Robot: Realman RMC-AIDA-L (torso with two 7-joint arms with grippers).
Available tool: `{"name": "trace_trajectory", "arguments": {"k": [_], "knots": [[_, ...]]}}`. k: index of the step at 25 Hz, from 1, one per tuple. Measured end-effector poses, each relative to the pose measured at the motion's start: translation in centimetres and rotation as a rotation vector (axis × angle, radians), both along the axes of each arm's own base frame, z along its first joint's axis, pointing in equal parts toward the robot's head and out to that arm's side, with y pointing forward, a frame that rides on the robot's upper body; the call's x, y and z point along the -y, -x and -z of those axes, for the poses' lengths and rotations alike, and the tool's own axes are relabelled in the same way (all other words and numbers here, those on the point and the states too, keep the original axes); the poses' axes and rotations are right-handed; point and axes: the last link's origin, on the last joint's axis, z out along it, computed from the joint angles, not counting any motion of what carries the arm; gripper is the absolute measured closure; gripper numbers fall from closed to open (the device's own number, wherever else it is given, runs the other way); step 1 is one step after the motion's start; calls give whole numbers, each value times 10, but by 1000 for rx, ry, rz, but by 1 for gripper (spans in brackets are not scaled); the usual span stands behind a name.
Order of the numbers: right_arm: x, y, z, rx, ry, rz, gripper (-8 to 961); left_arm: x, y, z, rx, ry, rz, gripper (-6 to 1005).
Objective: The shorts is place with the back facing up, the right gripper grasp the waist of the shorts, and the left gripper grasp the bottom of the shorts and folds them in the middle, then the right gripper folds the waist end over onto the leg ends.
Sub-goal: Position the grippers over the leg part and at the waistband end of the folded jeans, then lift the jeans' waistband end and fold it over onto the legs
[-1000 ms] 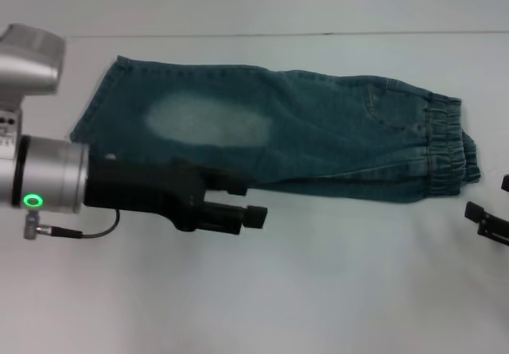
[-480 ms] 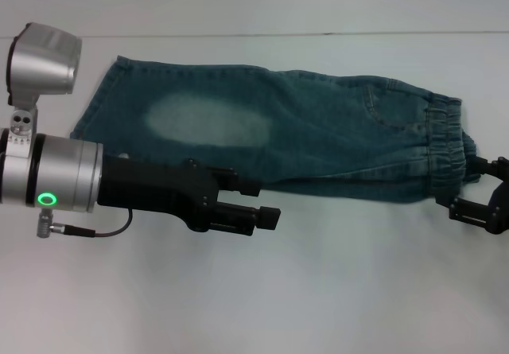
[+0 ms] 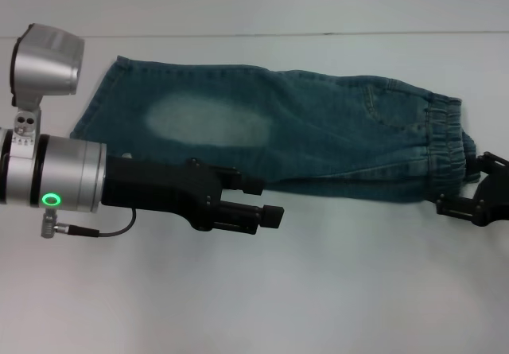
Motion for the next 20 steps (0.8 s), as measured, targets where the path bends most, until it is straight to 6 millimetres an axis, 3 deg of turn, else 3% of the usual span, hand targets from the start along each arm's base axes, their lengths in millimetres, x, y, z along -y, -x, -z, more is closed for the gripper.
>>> {"name": "trace_trajectory", "arguments": {"k": [7,20], "knots": [[-8,5,14,59,48,-22,41,0,-1,2,1,-1,1,274],[4,7,17,72,80,-98,429,2,2,8,-3,-16,-12,277]]}}
